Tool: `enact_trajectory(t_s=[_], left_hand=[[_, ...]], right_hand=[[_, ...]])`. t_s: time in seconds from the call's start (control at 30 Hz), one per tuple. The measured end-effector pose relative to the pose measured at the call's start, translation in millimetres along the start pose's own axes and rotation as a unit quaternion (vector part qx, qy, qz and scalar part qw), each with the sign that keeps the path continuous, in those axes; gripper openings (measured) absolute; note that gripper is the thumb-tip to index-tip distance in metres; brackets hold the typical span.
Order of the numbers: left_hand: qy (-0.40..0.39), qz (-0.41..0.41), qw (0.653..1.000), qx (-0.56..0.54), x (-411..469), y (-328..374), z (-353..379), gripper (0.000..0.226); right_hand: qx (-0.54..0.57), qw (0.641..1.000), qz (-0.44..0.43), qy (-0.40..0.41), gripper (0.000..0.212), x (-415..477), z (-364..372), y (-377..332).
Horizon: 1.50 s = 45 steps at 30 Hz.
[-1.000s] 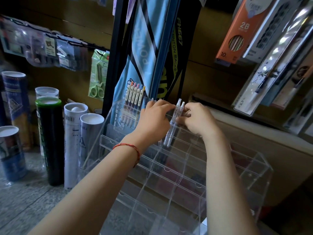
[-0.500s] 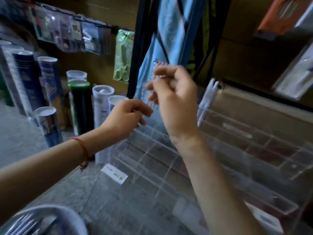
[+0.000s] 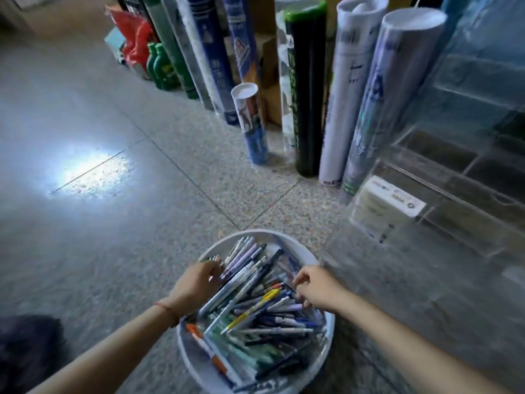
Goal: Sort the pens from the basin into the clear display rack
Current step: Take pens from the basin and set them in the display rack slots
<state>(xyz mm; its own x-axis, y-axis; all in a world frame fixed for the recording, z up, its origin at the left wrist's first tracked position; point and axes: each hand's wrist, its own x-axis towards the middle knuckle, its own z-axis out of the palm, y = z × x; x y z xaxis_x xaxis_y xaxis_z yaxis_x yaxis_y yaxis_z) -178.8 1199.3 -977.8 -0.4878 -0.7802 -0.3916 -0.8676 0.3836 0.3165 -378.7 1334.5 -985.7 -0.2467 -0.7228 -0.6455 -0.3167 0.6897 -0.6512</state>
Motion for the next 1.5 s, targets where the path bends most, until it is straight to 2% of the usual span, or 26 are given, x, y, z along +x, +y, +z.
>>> enact_trajectory(t_s=[0.17,0.3,0.4,0.5,0.63,0.73,0.87,0.93,1.0,1.07,1.13,1.23,1.33,1.4,1.5], left_hand=[[-0.003,0.044,0.999,-0.008,10.3,-6.2,20.8,0.033],[-0.009,0.044,0.999,0.016,9.1,3.6,34.6,0.023],[-0.011,0.047,0.995,0.09,12.8,7.9,37.6,0.029],[-0.002,0.052,0.987,0.155,15.8,14.0,37.6,0.025],[0.015,0.057,0.982,0.181,9.5,23.5,43.2,0.012],[0.026,0.052,0.981,0.186,5.7,22.4,47.0,0.012],[0.014,0.057,0.987,0.149,0.9,22.2,42.6,0.014],[0.037,0.062,0.995,0.065,-2.3,19.2,39.2,0.005],[0.062,0.06,0.996,-0.038,-4.7,13.8,39.7,0.013],[0.065,0.035,0.993,-0.09,-6.6,11.4,41.6,0.011],[0.033,-0.009,0.995,-0.098,-8.9,11.7,44.6,0.021],[-0.031,-0.031,0.999,-0.031,-11.4,12.7,49.9,0.041],[-0.042,-0.043,0.998,-0.008,-9.6,12.9,44.5,0.036],[-0.044,-0.069,0.993,-0.085,-7.1,14.9,28.6,0.027],[-0.091,-0.092,0.948,-0.29,-12.1,27.9,-11.8,0.025]], right_hand=[[-0.014,1.0,0.0,-0.02,0.024,23.4,13.5,-23.3],[-0.031,0.999,-0.006,-0.026,0.03,33.9,19.5,-37.8],[-0.038,0.999,-0.002,-0.025,0.031,37.0,21.5,-40.7],[-0.028,0.999,0.003,-0.029,0.031,36.6,20.5,-38.3],[0.005,1.0,0.009,-0.024,0.026,33.7,18.0,-33.5],[0.012,1.0,0.004,-0.016,0.024,31.7,16.7,-33.1],[-0.009,1.0,-0.001,-0.016,0.029,31.5,23.0,-35.1],[-0.026,0.999,-0.008,-0.02,0.024,32.9,28.6,-37.4],[-0.034,0.999,-0.017,-0.026,0.019,33.8,33.9,-41.2],[-0.034,0.999,-0.021,-0.024,0.02,35.2,37.2,-44.4],[-0.03,0.999,-0.022,-0.025,0.017,36.8,38.4,-45.9],[-0.024,0.999,-0.022,-0.027,0.028,37.3,35.2,-46.1],[-0.018,0.999,-0.016,-0.038,0.024,36.1,28.2,-43.8],[0.007,0.998,-0.017,-0.054,0.016,32.0,20.6,-45.9],[0.13,0.984,-0.05,-0.107,0.018,19.6,0.9,-59.7]])
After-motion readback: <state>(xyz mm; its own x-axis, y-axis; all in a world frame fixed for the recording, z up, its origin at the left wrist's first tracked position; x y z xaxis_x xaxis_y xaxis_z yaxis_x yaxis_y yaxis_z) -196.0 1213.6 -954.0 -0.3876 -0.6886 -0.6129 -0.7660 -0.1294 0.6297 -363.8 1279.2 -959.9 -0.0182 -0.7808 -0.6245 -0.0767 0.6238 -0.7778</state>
